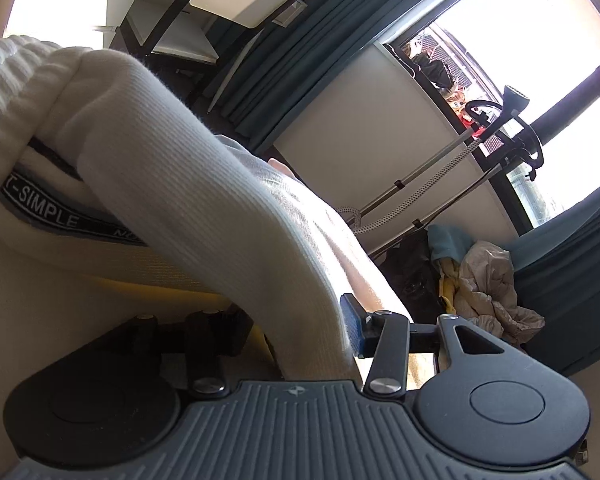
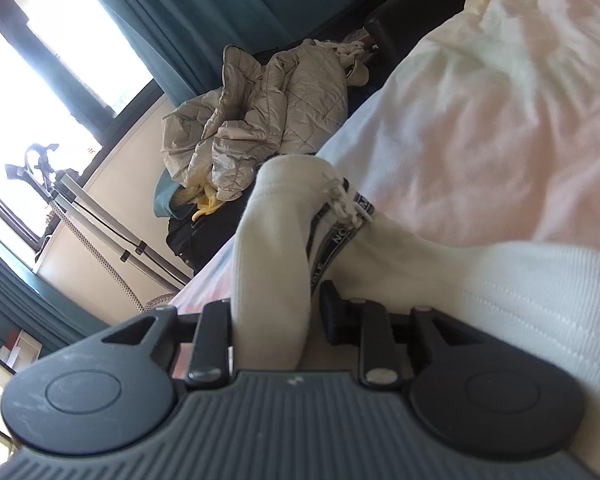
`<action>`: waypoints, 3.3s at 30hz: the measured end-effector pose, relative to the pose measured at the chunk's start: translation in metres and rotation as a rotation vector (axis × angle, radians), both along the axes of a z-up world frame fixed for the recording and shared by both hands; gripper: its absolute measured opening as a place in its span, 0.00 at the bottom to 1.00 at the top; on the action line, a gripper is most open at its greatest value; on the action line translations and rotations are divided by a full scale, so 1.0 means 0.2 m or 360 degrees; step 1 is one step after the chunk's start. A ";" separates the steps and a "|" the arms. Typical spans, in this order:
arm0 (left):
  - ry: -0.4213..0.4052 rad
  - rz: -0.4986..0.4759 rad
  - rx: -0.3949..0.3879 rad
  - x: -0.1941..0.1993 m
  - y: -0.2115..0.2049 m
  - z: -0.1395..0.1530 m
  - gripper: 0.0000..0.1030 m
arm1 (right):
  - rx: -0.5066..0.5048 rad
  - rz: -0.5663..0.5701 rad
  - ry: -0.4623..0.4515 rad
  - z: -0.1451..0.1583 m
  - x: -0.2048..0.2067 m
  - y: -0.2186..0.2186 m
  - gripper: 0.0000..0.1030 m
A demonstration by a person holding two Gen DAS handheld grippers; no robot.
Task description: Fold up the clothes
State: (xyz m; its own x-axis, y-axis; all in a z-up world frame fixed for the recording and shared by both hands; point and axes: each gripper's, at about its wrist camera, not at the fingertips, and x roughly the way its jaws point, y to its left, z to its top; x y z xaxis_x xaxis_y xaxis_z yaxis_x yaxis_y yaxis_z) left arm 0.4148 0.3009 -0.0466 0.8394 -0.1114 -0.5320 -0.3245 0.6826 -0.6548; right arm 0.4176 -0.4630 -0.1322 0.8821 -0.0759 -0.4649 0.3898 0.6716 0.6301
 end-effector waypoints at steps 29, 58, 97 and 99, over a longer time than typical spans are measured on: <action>0.0296 0.0428 0.0096 -0.59 0.16 -0.06 0.82 | 0.0314 -0.0272 -0.0040 -0.10 -0.61 0.00 0.90; 0.0159 0.0303 0.0081 -1.46 0.08 0.34 0.19 | 0.0546 -0.0481 0.0021 0.13 -1.61 -0.20 0.13; 0.0077 -0.0709 0.1104 -1.56 -1.44 -0.12 0.82 | 0.0612 -0.0218 -0.0021 -0.04 -1.77 -0.29 0.50; 0.0114 -0.0722 0.1120 -1.55 -1.45 -0.17 0.82 | 0.0586 -0.0218 -0.0014 -0.04 -1.75 -0.29 0.50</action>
State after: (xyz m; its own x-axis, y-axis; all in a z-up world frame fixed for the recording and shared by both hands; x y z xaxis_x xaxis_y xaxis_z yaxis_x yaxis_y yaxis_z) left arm 0.1052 0.0117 -0.0803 0.7547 -0.0522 -0.6540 0.0554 0.9983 -0.0158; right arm 0.0678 -0.5205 -0.1407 0.8794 -0.0228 -0.4755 0.4537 0.3422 0.8228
